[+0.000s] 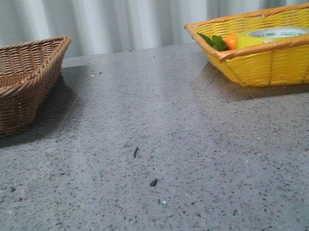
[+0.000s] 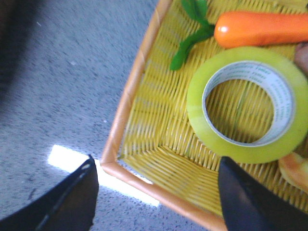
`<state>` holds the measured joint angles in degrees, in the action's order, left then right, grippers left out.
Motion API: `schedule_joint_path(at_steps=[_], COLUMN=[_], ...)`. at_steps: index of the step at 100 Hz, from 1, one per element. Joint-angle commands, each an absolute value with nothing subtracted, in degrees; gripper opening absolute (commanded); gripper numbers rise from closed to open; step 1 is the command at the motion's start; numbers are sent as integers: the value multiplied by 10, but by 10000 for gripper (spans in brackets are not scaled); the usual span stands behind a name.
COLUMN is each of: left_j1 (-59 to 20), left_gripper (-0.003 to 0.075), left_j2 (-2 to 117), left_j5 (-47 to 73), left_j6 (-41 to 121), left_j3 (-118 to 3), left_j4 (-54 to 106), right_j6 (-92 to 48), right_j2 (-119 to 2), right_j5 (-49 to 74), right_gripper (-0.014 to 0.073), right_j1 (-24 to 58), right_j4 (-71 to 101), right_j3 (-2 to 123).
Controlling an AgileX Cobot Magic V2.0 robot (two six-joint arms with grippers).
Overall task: Transfer tape with both arms
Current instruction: 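Reach the right gripper into the yellow basket and grasp the tape roll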
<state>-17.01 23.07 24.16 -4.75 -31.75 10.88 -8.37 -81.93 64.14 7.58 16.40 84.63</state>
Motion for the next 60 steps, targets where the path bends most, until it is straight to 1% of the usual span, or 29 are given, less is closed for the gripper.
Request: schedule_joint_path(at_steps=[1,31,37,42,49,60], left_j1=[-176,-176,-176,-176,-176,-176], left_gripper=[438,438,438,438,438,438], left_j2=[240,240,240,240,240,240], left_j5=[205,209,214,217,221,221], left_j6=[-47,-47,-47,-47,-47,-47], left_j3=[-337,-337,-337,-337,-337,-337], left_j4=[111,111,111,112,112,112], right_j6=[-92,-92,-92,-92,-92,-92], right_j2=[-846,-942,-952,-958,-962,-962], right_j5=[626,595,587,582,575,564], right_gripper=[449,449,431,386,276,30], right_j1=[78,78,78,78,78,78], right_j4=[160,129,127,126,120,117], right_j3=[867,867,867,867,867,867])
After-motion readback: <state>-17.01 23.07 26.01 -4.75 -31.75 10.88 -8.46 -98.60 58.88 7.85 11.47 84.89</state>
